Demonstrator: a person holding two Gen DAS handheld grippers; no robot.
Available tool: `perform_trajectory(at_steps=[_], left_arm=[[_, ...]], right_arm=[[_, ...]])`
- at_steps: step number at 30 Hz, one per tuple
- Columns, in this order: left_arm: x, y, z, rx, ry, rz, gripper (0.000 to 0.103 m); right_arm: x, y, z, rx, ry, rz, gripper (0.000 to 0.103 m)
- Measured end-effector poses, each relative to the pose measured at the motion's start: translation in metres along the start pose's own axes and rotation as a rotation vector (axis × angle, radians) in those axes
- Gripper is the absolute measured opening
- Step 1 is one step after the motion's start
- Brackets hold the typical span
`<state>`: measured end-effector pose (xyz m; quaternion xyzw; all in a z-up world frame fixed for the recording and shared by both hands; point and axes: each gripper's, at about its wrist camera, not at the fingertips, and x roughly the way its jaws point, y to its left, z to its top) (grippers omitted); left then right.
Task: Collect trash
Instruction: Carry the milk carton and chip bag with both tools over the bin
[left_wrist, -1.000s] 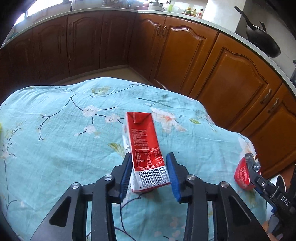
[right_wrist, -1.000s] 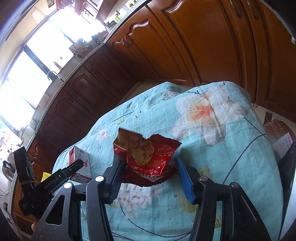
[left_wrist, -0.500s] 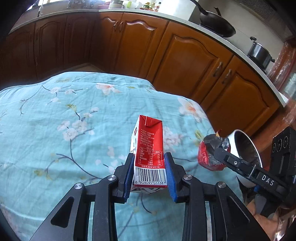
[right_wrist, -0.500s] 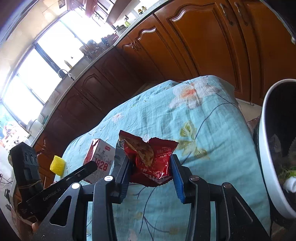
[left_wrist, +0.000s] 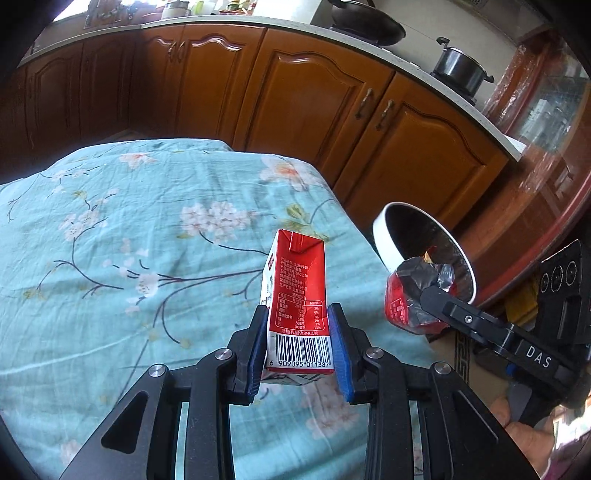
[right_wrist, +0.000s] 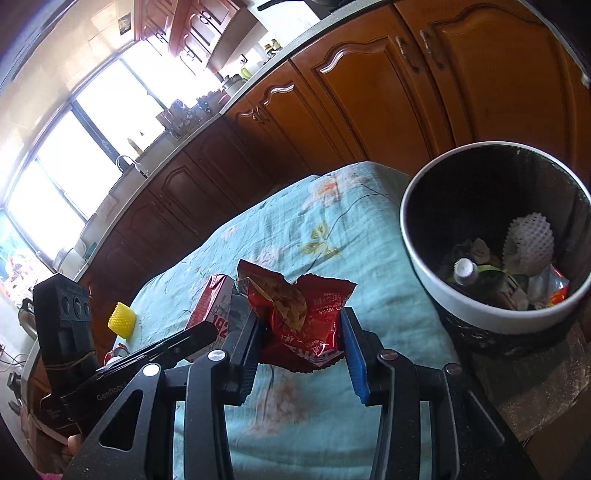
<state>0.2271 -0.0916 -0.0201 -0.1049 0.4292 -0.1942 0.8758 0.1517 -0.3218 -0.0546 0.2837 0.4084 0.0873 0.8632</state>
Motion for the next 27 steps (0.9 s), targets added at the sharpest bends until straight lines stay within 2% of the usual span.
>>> perform_trajectory(at_steps=[10,27], left_arm=[[0.003,-0.04,-0.012,0.07,0.037,-0.035,0.031],[0.014,-0.084,-0.005,0.15,0.045,-0.04,0.03]], right_arm=[[-0.039,-0.03,-0.014,0.063,-0.056,-0.028,0.042],[-0.072,-0.067,-0.011,0.106,-0.119,-0.068,0.042]])
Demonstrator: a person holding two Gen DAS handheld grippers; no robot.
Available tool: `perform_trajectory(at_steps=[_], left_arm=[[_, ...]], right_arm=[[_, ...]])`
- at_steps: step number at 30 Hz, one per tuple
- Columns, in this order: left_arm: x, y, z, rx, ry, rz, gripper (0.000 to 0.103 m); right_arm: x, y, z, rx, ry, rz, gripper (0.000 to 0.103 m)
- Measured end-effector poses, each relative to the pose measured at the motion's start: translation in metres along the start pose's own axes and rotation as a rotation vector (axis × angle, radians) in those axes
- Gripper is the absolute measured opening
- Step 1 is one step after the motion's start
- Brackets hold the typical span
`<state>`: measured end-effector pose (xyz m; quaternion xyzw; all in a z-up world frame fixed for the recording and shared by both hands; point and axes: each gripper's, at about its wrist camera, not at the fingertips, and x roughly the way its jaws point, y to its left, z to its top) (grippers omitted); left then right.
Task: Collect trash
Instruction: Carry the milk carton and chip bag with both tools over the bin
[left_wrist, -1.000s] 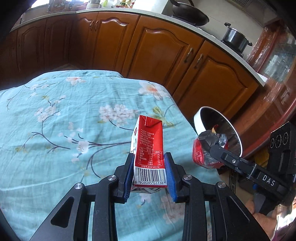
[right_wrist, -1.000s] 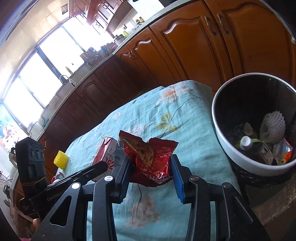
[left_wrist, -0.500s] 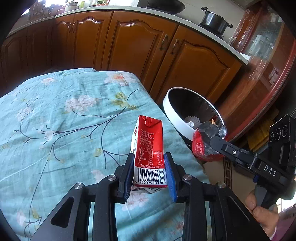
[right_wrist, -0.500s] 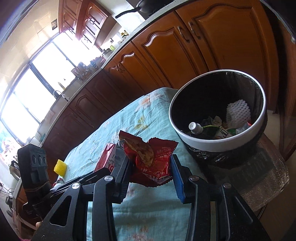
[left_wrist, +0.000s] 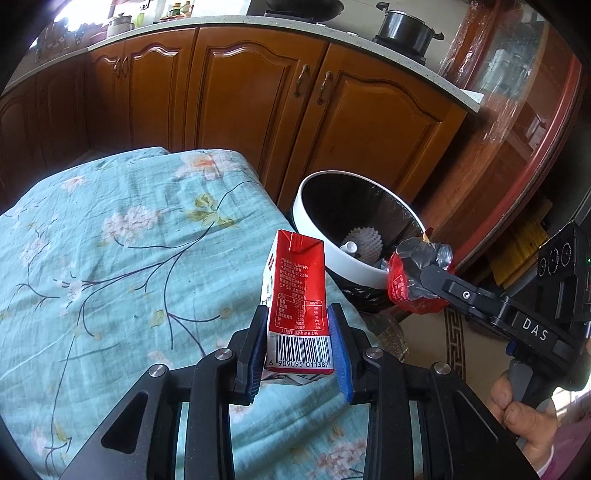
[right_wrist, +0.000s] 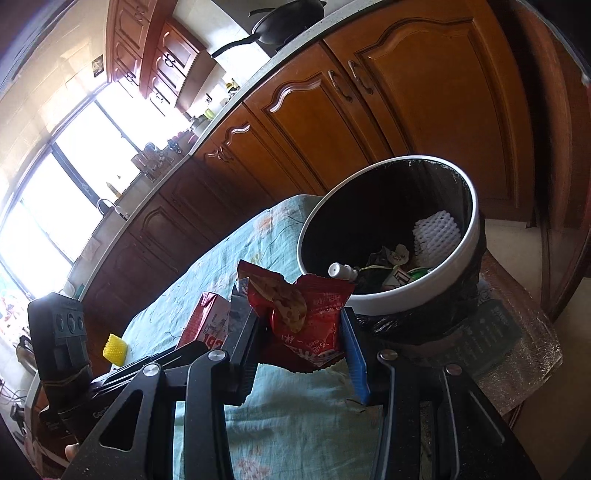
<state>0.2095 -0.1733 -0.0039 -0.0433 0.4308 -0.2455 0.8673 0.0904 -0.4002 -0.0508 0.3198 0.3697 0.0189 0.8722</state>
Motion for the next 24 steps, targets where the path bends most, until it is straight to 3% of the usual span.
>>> perform_trajectory(at_steps=[24], left_arm=[[0.032,-0.034,0.035,0.076,0.004,-0.026,0.03]], right_arm=[[-0.014,-0.031,0.035,0.033,-0.076,-0.048,0.042]])
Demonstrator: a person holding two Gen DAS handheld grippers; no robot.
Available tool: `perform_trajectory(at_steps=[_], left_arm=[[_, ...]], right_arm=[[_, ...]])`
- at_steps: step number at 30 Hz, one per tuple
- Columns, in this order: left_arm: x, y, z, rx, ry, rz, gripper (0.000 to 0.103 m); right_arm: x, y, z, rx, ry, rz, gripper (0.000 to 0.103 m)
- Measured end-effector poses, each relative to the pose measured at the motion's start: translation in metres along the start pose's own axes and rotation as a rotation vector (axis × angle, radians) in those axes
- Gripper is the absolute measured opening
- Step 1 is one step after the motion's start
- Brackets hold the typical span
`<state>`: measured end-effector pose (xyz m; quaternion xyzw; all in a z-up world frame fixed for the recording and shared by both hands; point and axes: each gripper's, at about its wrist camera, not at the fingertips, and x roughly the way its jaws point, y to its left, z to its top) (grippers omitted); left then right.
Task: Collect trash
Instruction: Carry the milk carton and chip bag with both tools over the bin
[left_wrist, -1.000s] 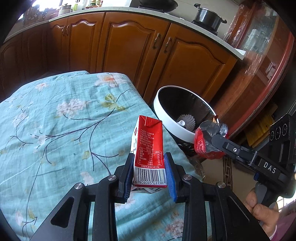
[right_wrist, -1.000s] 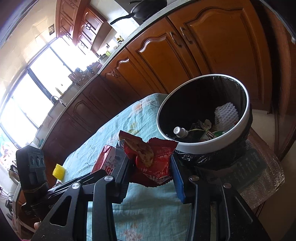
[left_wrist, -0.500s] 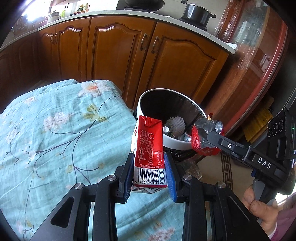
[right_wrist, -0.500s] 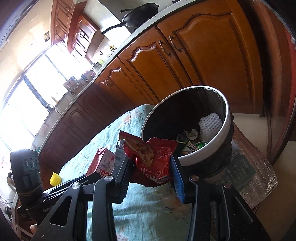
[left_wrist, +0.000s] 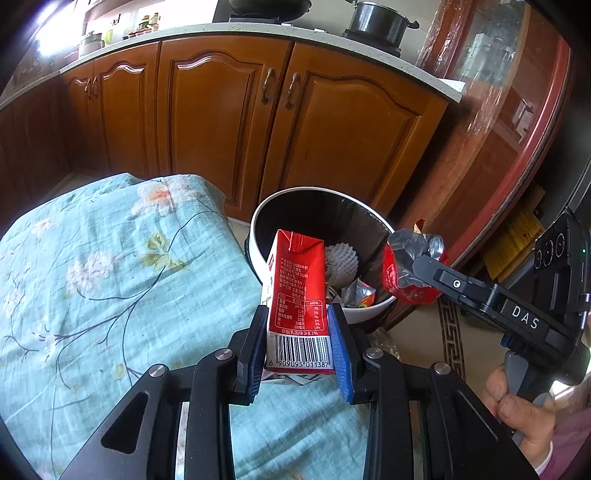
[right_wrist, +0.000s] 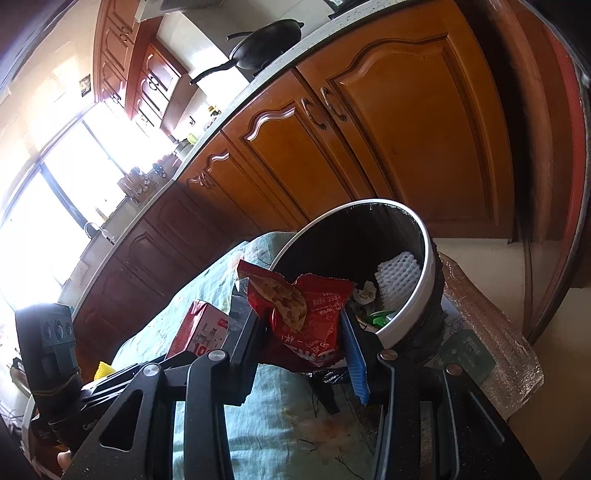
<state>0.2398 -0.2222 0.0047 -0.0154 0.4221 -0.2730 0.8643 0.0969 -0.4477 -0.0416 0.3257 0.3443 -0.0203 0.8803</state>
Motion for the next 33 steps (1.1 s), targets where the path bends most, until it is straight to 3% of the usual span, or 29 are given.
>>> perform_trajectory(at_steps=[33], left_arm=[[0.083,-0.032,0.056,0.05,0.054,0.034,0.031]], right_arm=[[0.029,-0.023,0.034,-0.015,0.03,-0.086,0.042]])
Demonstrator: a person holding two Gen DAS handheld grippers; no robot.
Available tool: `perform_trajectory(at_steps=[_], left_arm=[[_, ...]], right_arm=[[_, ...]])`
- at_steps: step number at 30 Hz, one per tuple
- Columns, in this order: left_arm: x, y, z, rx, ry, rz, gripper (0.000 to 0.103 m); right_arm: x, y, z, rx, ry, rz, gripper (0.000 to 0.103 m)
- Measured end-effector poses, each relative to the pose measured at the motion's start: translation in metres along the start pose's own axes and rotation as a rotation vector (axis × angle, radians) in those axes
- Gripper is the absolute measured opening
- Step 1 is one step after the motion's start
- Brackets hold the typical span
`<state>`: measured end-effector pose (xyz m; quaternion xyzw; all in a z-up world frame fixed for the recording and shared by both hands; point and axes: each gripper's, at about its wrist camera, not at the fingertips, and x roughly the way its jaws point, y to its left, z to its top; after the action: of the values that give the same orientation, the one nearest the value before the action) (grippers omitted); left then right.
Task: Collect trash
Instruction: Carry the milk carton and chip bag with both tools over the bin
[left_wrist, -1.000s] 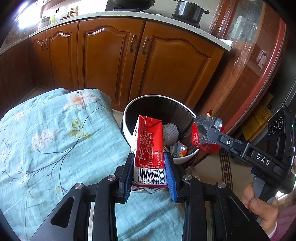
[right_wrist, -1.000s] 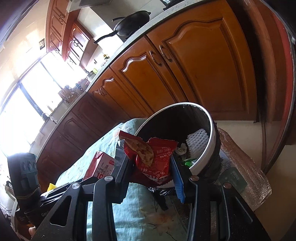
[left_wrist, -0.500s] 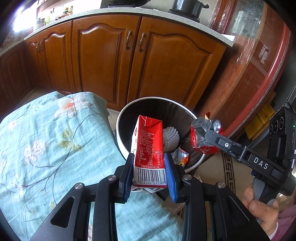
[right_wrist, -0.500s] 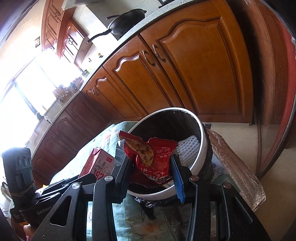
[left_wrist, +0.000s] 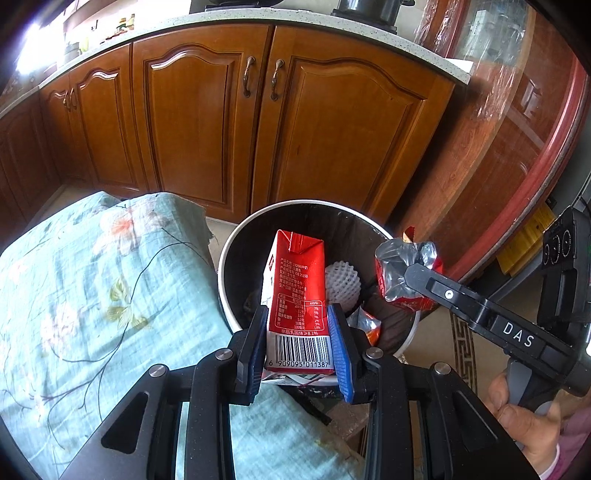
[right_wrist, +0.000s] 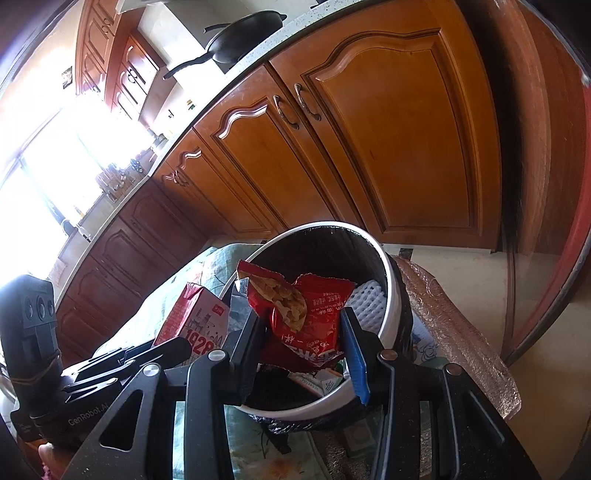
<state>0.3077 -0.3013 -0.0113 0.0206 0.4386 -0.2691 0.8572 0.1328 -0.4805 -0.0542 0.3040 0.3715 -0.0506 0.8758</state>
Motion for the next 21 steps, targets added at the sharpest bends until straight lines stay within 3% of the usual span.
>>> perform_trajectory(at_steps=[21], left_arm=[[0.025,-0.003,0.014,-0.008,0.036,0.024,0.031]], right_arm=[[0.017,0.003,0.013,-0.015,0.045,-0.037,0.042]])
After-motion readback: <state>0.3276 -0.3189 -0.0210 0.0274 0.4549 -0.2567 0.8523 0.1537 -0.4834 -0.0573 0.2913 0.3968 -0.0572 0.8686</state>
